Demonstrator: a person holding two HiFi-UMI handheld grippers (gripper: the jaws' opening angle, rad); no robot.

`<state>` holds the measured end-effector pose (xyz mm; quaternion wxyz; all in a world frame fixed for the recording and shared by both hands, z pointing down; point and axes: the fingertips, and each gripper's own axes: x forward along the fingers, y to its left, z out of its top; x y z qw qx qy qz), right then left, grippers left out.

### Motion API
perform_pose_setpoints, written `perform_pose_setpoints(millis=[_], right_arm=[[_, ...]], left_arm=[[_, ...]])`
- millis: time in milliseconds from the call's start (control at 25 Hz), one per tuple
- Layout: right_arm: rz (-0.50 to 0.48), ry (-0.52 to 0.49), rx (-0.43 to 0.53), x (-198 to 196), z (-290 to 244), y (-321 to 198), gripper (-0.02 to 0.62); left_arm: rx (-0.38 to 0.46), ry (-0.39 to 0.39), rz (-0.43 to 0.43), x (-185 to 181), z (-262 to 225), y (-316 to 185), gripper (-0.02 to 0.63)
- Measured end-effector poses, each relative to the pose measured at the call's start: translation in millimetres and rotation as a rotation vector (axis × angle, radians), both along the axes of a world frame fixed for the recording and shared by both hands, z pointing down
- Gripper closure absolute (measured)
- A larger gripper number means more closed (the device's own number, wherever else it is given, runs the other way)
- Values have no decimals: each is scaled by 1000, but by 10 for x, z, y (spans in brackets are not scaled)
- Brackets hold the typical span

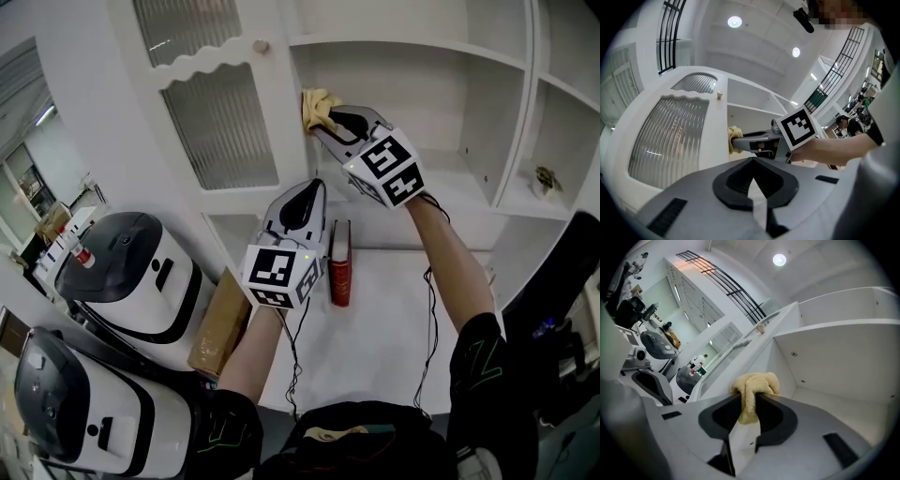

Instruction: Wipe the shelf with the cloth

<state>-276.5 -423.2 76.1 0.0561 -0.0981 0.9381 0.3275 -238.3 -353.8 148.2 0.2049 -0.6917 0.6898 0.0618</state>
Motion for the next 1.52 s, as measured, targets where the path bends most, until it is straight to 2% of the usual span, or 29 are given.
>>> perform_pose_setpoints(millis=[400, 600, 760, 880, 1040, 1160, 1360, 1520], right_arm=[[-73, -23, 11, 149, 55, 246, 494], [-153, -18, 37, 286, 108, 428, 494], [-230, -24, -5, 410, 158, 504, 494], [-240, -25, -26, 482, 202, 485, 494], [-188, -5, -10, 523, 266, 390, 494], [-120, 24, -35, 491, 334, 203, 494], [27, 97, -121, 366, 479, -148, 494], [102, 191, -115, 203, 641, -389, 494]], left_arm=[[-6, 38, 18, 9, 126, -32, 606], [-22, 48, 25, 44, 210, -58, 606], [-36, 60, 31, 72, 283, -95, 606], [-47, 67, 40, 115, 344, -133, 606], [-59, 75, 49, 136, 407, -153, 606], [-61, 79, 45, 124, 434, -135, 606], [-54, 98, 41, 64, 477, -38, 606], [-57, 105, 31, 31, 504, -49, 607]])
